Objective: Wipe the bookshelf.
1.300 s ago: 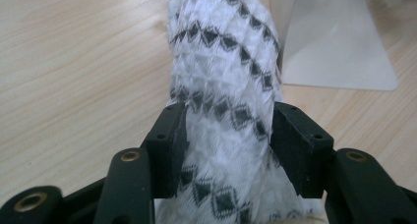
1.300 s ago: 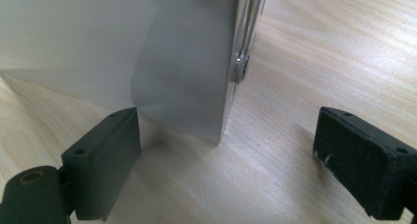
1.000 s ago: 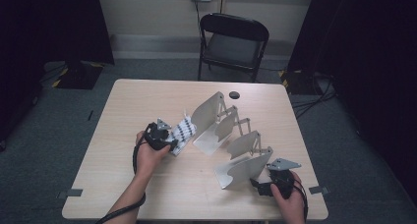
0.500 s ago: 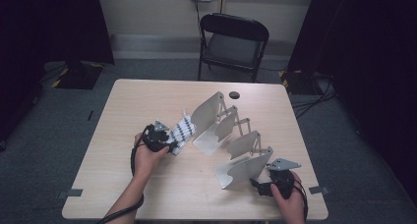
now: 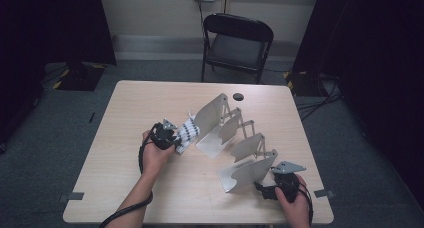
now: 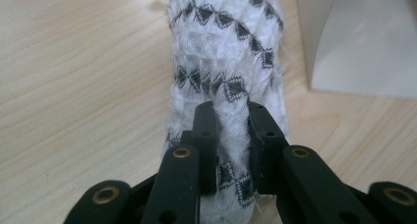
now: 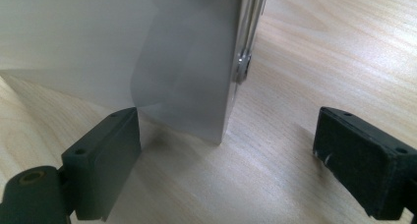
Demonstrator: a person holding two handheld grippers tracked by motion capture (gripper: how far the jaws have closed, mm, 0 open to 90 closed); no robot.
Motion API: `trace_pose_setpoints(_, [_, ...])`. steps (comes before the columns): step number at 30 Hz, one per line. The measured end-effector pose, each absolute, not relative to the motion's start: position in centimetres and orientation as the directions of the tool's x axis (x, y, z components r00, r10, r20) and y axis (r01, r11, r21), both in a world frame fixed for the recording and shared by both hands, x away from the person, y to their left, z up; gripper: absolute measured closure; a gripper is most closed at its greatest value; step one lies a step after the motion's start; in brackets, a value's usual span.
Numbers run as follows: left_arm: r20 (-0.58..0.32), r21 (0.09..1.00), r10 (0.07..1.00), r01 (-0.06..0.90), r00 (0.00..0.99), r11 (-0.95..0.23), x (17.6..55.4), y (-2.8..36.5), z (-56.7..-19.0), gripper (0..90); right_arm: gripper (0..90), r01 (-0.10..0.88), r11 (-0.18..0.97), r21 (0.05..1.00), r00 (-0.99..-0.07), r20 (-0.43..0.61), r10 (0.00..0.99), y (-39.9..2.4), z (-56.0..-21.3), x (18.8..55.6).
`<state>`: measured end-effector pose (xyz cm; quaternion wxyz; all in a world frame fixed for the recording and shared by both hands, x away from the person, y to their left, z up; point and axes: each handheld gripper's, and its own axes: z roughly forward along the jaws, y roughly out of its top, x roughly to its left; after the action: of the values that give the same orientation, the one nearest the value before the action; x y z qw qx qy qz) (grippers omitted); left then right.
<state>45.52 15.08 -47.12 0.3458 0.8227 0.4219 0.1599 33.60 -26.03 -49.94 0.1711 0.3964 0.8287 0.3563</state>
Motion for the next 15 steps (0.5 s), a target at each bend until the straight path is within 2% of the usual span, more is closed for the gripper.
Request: trace_pose_setpoints(15, [0.004, 0.849, 0.737, 0.387, 0.676, -0.360, 46.4, 12.9, -36.3, 76.7, 10.1, 0.535, 0.432, 0.726, -0.627, -0.001, 0.779, -26.0, -49.9, 33.6])
